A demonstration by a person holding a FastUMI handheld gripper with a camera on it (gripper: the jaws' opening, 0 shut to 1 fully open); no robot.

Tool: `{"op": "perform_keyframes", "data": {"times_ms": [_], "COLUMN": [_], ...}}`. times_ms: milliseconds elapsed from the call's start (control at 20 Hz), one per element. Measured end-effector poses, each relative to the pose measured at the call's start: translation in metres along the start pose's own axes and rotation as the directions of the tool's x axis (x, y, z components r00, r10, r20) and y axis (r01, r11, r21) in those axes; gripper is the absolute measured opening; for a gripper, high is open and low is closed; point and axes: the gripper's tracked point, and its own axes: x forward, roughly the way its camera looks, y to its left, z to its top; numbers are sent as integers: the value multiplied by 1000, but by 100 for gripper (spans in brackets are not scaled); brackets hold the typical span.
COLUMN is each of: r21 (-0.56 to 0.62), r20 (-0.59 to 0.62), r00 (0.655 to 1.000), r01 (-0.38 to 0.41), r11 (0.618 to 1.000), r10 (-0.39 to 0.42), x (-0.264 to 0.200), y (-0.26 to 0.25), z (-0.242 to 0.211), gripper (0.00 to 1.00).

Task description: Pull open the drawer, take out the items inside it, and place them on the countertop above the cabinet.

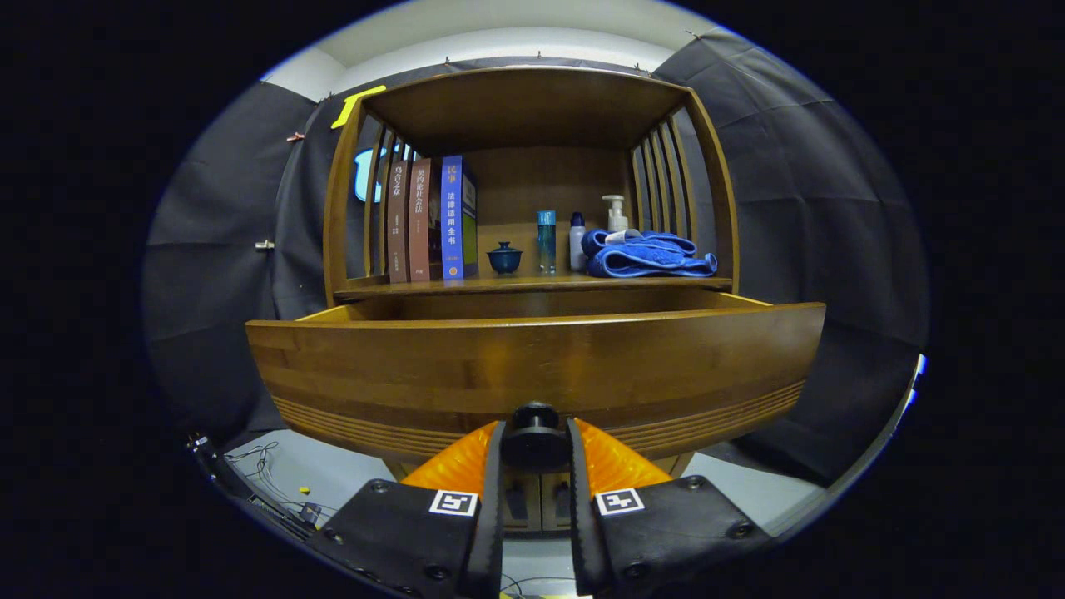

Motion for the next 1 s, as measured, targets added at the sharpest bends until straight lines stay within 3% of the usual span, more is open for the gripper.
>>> {"op": "perform_keyframes", "data": {"times_ms": [550, 950, 1000], "r21": [-7, 42, 34], "r20": [-43, -13, -24], "r00": [999, 1000, 1000], "r01": [6, -21, -3], "r11": [1000, 999, 999], "r10": [-6, 22, 4], "x": [-17, -44, -49], "y": [1, 16, 14], "z": [-6, 38, 43], "gripper": [37, 99, 99]}}
